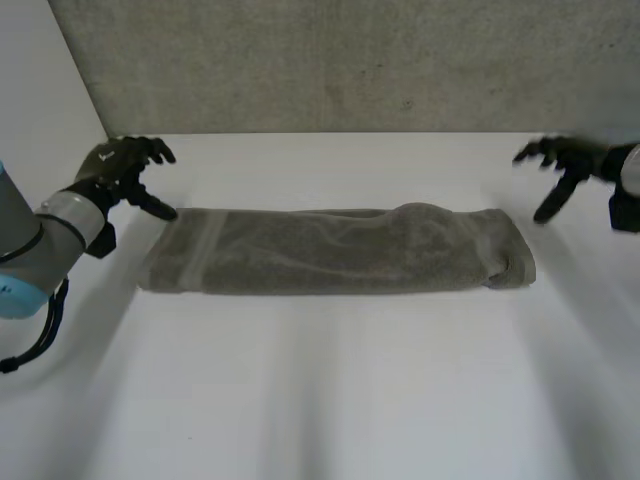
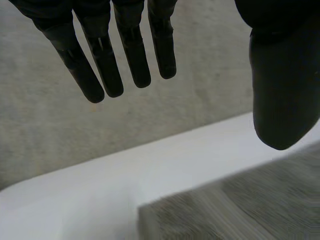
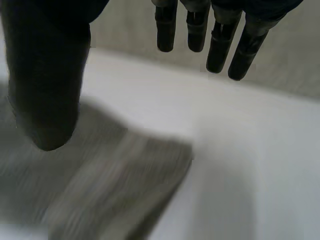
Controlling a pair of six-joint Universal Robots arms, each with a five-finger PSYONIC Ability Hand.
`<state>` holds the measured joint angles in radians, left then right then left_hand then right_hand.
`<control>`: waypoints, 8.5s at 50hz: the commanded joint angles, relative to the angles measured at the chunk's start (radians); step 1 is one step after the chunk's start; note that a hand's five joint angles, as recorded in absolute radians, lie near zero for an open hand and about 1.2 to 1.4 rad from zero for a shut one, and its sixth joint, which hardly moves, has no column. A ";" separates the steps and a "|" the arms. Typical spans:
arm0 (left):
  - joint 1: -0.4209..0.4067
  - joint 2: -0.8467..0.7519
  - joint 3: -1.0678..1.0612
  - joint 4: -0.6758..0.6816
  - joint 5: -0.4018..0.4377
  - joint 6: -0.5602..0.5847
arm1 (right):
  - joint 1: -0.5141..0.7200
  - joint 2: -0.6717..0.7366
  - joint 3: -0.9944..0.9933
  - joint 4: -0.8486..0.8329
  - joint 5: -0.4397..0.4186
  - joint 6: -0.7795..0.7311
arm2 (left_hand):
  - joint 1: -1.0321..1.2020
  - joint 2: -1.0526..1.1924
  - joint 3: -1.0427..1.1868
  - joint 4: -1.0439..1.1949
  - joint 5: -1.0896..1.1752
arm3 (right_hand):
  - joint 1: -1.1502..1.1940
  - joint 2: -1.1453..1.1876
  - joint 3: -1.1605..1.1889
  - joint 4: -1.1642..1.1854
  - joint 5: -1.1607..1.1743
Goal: Fold the towel.
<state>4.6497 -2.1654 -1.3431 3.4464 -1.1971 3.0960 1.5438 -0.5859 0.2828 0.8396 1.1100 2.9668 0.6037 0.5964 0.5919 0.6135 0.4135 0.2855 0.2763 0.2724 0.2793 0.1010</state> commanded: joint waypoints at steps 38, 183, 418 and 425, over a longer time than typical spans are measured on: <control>0.009 0.176 -0.361 0.071 0.065 0.240 | 0.082 -0.282 1.055 -0.875 0.145 -0.259 | -0.011 -0.004 0.000 -0.021 0.004 | 0.360 0.369 0.373 0.366 0.370; -0.405 -0.097 -0.124 -0.086 -0.033 0.403 | 0.286 -0.479 1.371 -1.041 0.258 -0.210 | 0.793 0.800 0.804 0.783 0.808 | 0.061 0.070 0.074 0.067 0.071; -0.394 -0.008 -0.202 -0.009 -0.200 -0.011 | 0.584 -0.126 0.607 -0.557 0.226 0.176 | -0.199 -0.192 -0.187 -0.209 -0.184 | -0.111 -0.102 -0.098 -0.105 -0.101; -0.396 0.010 -0.197 -0.009 -0.200 -0.013 | 0.584 -0.117 0.604 -0.554 0.231 0.129 | -0.211 -0.204 -0.199 -0.221 -0.195 | -0.111 -0.102 -0.098 -0.105 -0.101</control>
<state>4.2543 -2.1764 -1.5417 3.4323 -1.3993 3.0849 2.1280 -0.7037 0.8872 0.2860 1.3369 3.1320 0.4407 0.4549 0.4264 0.4466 0.2380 0.2371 0.2418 0.2432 0.2511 0.0602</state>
